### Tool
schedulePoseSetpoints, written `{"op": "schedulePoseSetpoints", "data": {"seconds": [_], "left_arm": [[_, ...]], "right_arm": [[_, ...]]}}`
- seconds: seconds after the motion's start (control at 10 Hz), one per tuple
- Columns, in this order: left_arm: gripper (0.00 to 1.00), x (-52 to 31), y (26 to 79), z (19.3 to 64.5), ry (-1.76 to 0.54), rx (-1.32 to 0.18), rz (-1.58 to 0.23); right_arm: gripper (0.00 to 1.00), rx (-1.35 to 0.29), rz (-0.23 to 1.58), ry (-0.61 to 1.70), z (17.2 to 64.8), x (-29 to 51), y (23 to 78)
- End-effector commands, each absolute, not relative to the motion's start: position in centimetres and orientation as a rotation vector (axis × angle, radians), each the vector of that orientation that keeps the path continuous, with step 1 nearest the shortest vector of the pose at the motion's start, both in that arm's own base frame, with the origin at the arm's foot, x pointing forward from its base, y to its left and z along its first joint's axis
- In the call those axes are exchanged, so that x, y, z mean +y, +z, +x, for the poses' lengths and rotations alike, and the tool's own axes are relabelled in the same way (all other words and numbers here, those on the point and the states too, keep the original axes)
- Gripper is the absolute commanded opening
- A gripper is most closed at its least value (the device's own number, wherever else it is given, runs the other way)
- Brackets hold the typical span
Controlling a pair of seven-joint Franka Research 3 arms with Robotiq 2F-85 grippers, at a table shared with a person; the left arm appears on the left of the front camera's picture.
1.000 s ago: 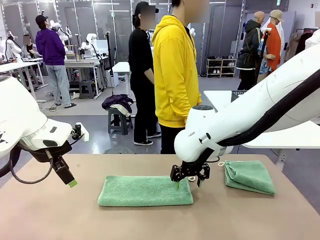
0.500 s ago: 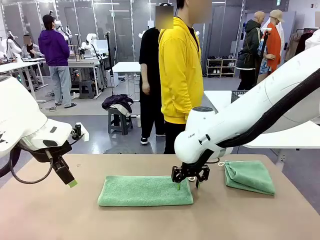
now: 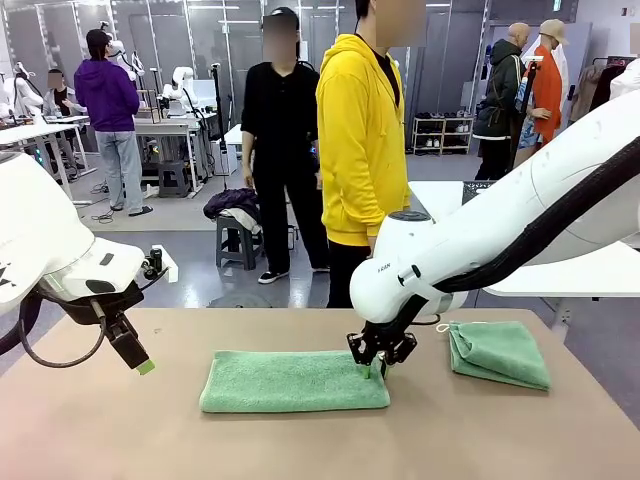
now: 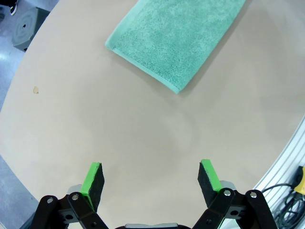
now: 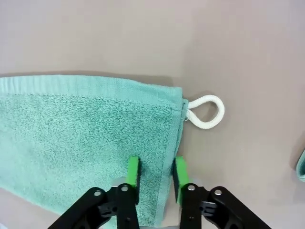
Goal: Fold the towels and place them in the basket.
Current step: When a person lays out a Towel with hook on the table, fold it in half twice.
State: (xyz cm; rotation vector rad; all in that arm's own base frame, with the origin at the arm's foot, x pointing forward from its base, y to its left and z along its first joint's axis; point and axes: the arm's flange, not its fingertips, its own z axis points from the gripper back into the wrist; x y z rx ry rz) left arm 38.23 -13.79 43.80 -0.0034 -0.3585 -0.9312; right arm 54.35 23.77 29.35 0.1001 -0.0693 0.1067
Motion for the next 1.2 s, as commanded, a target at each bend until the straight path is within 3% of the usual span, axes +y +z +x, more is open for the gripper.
{"op": "schedulePoseSetpoints", "data": {"seconds": [0.0,0.7,0.9,1.1], "left_arm": [[1.00,-13.9,43.7,38.2,-0.915,-0.355,-0.001],[1.00,-13.9,43.7,38.2,-0.915,-0.355,-0.001],[1.00,-13.9,43.7,38.2,-0.915,-0.355,-0.001],[1.00,-13.9,43.7,38.2,-0.915,-0.355,-0.001]], "right_arm": [[0.00,-0.068,0.104,0.081,54.1,24.2,28.2],[0.00,-0.116,0.074,0.134,53.2,23.2,30.6],[0.00,-0.111,0.122,0.178,53.5,21.5,32.5],[0.00,-0.125,0.053,0.191,53.6,19.6,34.9]]}}
